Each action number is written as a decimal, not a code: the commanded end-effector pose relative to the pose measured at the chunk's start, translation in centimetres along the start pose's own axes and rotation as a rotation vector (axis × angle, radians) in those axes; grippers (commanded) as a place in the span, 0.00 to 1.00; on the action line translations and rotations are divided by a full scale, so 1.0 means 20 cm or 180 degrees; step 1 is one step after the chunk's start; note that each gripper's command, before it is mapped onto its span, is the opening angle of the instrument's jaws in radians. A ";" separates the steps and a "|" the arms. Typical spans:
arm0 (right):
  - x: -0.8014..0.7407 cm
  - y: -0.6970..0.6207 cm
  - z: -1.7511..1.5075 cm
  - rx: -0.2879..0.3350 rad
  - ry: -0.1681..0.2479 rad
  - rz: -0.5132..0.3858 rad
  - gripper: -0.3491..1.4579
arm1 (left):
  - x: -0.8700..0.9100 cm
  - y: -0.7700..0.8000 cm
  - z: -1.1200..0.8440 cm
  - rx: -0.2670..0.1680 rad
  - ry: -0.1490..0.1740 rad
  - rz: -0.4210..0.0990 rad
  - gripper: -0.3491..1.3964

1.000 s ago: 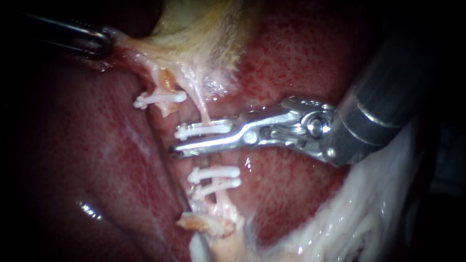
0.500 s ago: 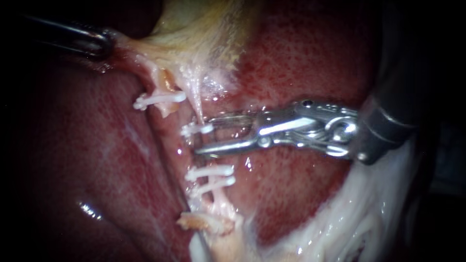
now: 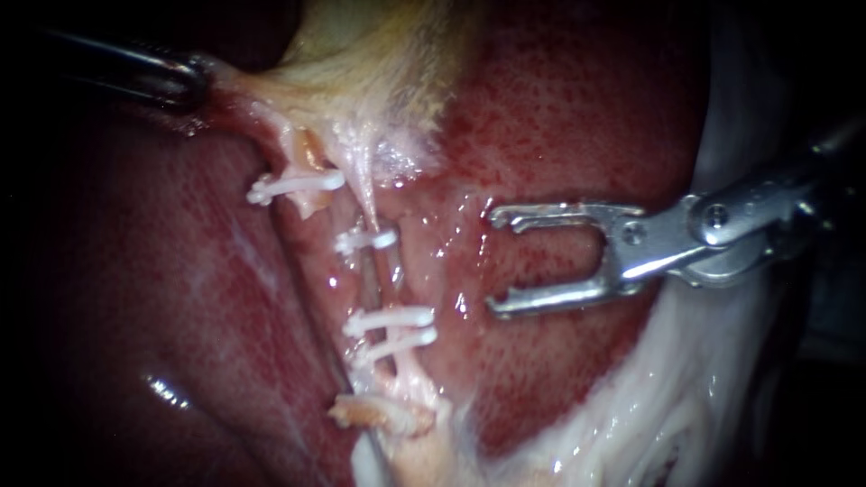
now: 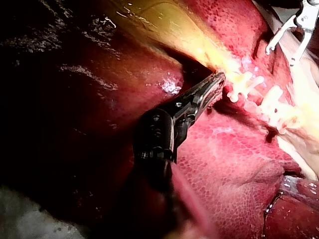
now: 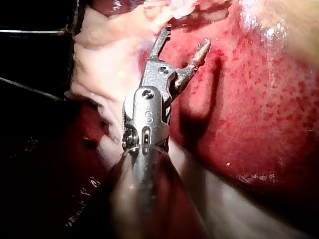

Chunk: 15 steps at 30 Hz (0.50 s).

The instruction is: Going back third clip right tube

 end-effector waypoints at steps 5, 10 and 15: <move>-0.001 0.000 -0.002 0.0000 0.0002 -0.0001 0.47 | -0.004 -0.002 0.008 0.0029 0.0005 0.0015 0.00; -0.001 0.000 -0.003 0.0002 0.0003 -0.0001 0.47 | -0.014 -0.007 0.022 0.0043 0.0004 0.0047 0.00; -0.001 0.000 -0.004 0.0004 0.0003 -0.0002 0.47 | -0.022 -0.013 0.034 0.0004 -0.0018 0.0062 0.00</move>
